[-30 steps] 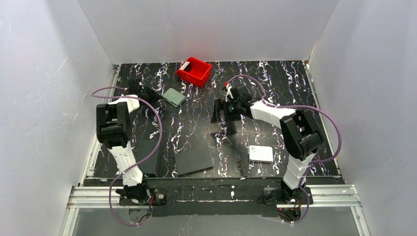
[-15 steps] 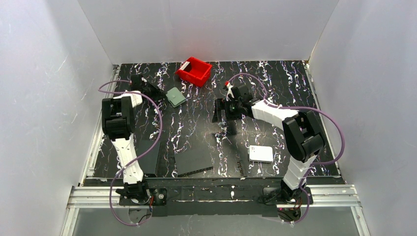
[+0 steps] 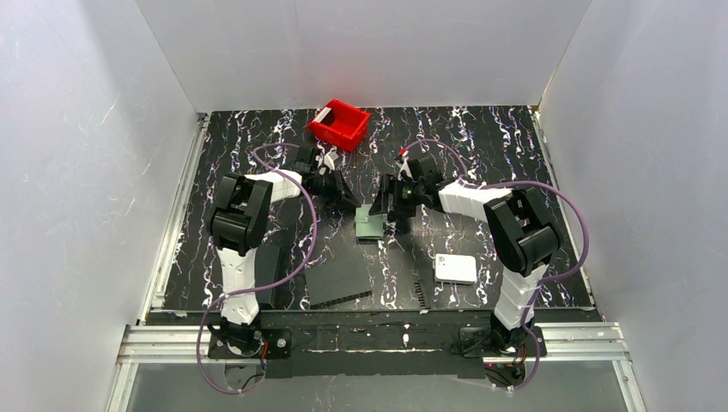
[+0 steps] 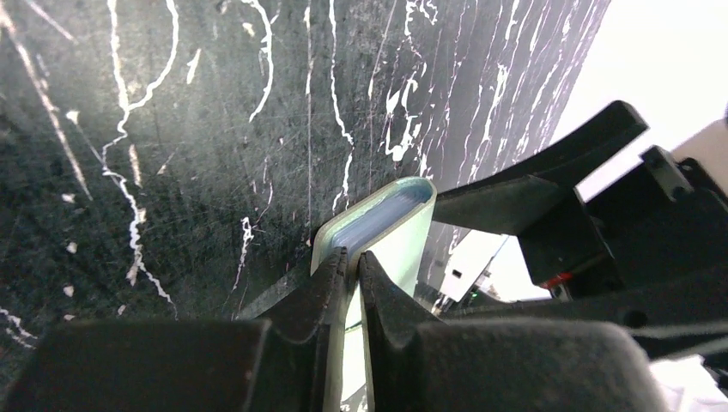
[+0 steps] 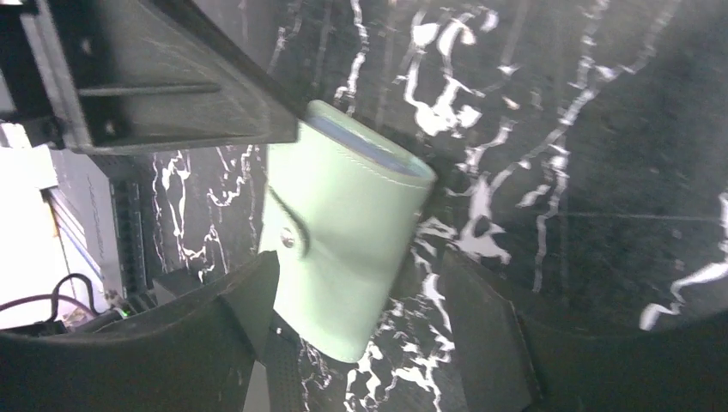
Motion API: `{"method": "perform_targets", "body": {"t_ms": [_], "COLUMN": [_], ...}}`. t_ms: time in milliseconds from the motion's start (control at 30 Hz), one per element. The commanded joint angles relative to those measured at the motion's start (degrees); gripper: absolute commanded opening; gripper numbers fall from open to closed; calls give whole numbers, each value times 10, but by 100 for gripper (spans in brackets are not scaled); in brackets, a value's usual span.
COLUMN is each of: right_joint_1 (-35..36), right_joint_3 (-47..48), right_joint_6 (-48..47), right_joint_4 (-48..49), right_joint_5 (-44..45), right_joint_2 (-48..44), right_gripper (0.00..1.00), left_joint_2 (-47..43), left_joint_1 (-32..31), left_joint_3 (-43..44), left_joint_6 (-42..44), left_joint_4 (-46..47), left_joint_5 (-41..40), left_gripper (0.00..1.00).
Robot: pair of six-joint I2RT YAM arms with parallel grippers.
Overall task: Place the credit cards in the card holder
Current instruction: Move the card holder to the center of the board, then open the card holder at the center of the board.
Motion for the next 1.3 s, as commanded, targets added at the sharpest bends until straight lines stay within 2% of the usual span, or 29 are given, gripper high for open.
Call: {"method": "perform_targets", "body": {"t_ms": [0,267,433,700,833,1167,1267], "right_joint_1": [-35,-47,-77,-82,-81,-41,-34], "right_joint_3": [-54,-136,-175,-184,-170,-161,-173], "right_joint_6": [87,120,168,209,225,275,307], "right_joint_4": [104,176,242,326,352,427,473], "right_joint_5": [-55,-45,-74,-103,-128,-136,-145], "right_joint_2": [13,-21,-18,25,56,76,75], "right_gripper": [76,75,71,66,57,57,50], "left_joint_2": [11,26,31,33,29,46,44], "left_joint_1": [2,2,1,-4,-7,-12,-13], "left_joint_3": [-24,-40,-45,-45,-46,-32,-34], "left_joint_6": [-32,-74,-85,-89,-85,-99,-100], "left_joint_4": [-9,13,31,52,52,57,60], "left_joint_5": [16,21,32,51,50,74,72], "left_gripper": [0,0,0,0,0,0,0]}}
